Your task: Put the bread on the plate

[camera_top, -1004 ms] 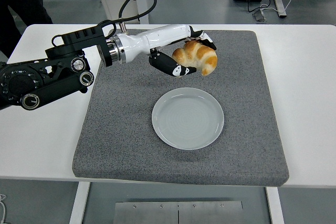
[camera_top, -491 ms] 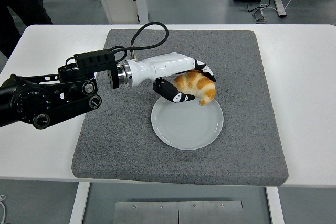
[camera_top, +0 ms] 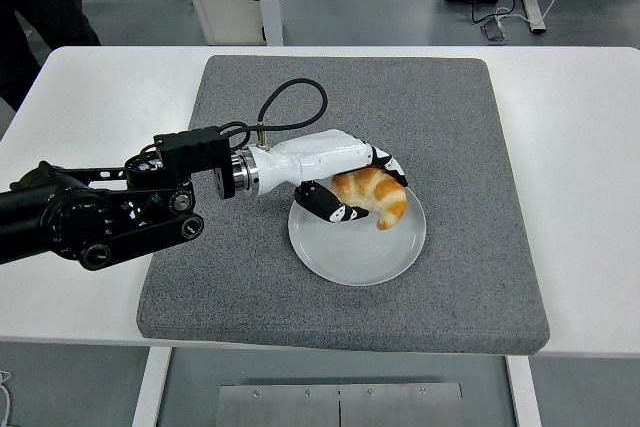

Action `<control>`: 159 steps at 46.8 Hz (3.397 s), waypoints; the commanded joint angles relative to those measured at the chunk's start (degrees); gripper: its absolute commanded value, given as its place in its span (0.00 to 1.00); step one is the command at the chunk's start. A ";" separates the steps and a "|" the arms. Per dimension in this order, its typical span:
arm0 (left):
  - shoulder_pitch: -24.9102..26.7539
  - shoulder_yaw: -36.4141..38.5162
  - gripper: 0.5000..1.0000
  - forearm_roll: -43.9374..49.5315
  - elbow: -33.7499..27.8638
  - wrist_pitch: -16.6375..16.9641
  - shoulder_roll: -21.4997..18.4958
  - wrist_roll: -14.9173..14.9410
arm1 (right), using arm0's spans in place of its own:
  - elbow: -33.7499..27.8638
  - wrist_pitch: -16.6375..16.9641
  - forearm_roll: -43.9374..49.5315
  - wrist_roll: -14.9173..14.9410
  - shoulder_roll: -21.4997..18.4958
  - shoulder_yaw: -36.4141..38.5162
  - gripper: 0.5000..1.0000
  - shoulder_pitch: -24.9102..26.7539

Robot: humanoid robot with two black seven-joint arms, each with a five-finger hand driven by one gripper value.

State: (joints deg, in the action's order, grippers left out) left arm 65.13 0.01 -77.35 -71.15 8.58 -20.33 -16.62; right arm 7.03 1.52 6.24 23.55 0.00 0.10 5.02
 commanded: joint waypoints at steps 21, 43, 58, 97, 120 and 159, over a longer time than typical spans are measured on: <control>-0.88 4.21 0.29 0.00 4.09 3.64 3.63 0.10 | 0.00 -0.02 0.00 0.00 0.00 -0.01 1.00 -0.01; -1.85 5.35 0.42 0.00 4.80 3.64 4.43 0.18 | 0.00 -0.02 0.00 0.00 0.00 0.08 1.00 -0.01; -1.76 4.92 0.77 1.32 4.71 3.55 4.34 0.27 | 0.00 -0.02 0.00 0.00 0.00 -0.01 1.00 -0.01; -2.46 -9.67 0.92 25.57 2.42 -0.40 1.97 0.10 | 0.00 0.06 0.00 0.00 0.00 -0.01 1.00 -0.01; -11.86 -26.37 0.93 43.85 3.91 1.97 -0.41 0.36 | 0.00 -0.02 0.00 0.00 0.00 -0.01 1.00 -0.01; -19.08 -39.91 0.93 68.20 27.55 1.80 11.72 -7.02 | 0.44 0.15 -0.08 0.00 0.00 -0.01 1.00 -0.09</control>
State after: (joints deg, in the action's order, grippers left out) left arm 45.66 -39.27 -11.10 -45.99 10.85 -9.47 -23.63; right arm 7.63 1.77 6.21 23.55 0.00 0.13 4.92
